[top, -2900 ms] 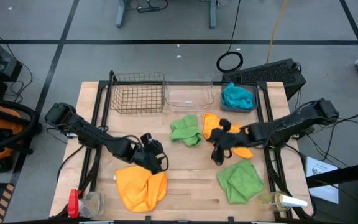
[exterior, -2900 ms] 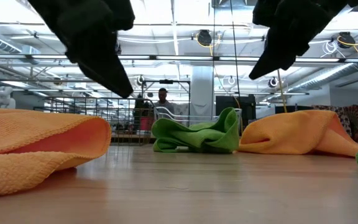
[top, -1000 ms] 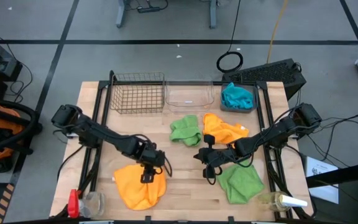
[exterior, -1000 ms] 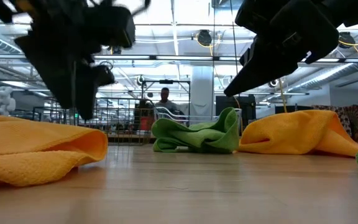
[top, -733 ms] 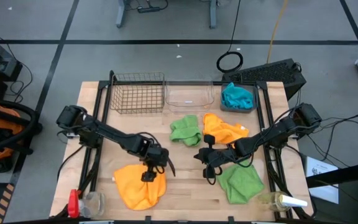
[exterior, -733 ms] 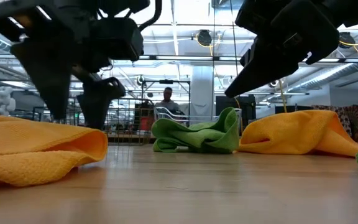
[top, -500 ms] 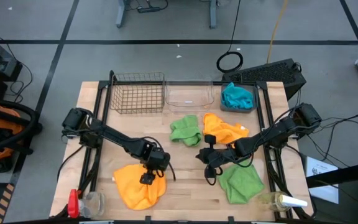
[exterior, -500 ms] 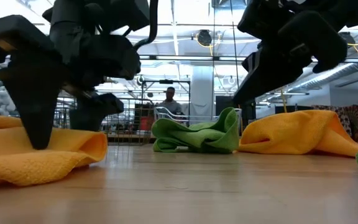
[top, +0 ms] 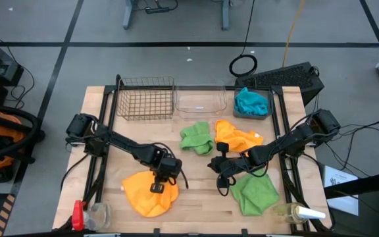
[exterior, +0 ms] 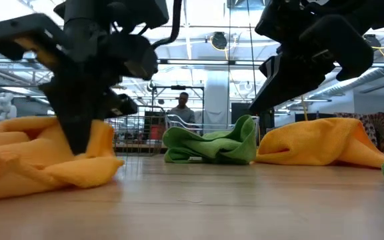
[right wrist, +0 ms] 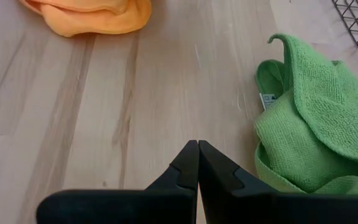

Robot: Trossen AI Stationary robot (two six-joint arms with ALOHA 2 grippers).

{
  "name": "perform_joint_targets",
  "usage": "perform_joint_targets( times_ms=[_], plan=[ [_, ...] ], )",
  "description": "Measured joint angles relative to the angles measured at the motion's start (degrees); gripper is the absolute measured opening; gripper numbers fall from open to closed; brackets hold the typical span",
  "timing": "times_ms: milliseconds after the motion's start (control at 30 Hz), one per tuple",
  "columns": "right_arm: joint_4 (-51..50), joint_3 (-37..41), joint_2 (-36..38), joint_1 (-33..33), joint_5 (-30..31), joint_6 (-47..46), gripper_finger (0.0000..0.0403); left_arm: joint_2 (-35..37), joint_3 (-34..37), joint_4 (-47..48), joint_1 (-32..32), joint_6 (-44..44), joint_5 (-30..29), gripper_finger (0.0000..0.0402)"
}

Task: Sort microfiber towel by color & place in baskets
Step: Put the left yellow microfiber towel into the transparent bin

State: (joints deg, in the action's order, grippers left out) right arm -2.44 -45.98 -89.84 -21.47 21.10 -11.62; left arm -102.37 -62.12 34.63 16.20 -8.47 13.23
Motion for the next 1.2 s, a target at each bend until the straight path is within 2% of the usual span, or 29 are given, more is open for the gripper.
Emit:
perform_joint_targets(
  times_ms=[200,400,567,700,833,967,1100,1200],
  plan=[
    [-0.02,0.0,0.0,0.0,0.0,-0.65,0.0,2.27,-6.4,6.94,-0.85,0.4,-0.63,0.0007],
    [-0.33,0.01,0.0,-0.01,-0.04,-2.13,0.0,8.25,-12.57,12.05,-0.96,3.49,-10.71,0.0007],
    [-3.23,0.0,0.0,-0.01,-0.01,-1.87,0.0,12.05,-17.14,13.74,-2.11,10.45,-16.35,0.0006],
    [-6.2,0.02,0.0,-0.02,0.0,-4.7,0.0,13.43,-21.61,13.66,-3.65,15.64,-23.77,0.0006],
    [-6.98,0.01,0.0,-0.01,0.01,-7.05,0.0,13.44,-26.41,10.97,-6.13,23.57,-31.41,0.0006],
    [-8.51,0.01,0.0,-0.02,0.02,-7.22,0.0,13.44,-29.2,4.31,-9.92,32.11,-36.02,0.0005],
    [-12.66,0.0,0.16,-0.02,0.0,-7.21,0.0,13.35,-32.19,-0.17,-14.81,38.12,-36.1,0.0005],
    [-15.8,0.02,1.77,-0.02,0.15,-6.93,0.0,13.57,-33.16,-4.56,-18.79,41.69,-33.69,0.0005]
  ],
)
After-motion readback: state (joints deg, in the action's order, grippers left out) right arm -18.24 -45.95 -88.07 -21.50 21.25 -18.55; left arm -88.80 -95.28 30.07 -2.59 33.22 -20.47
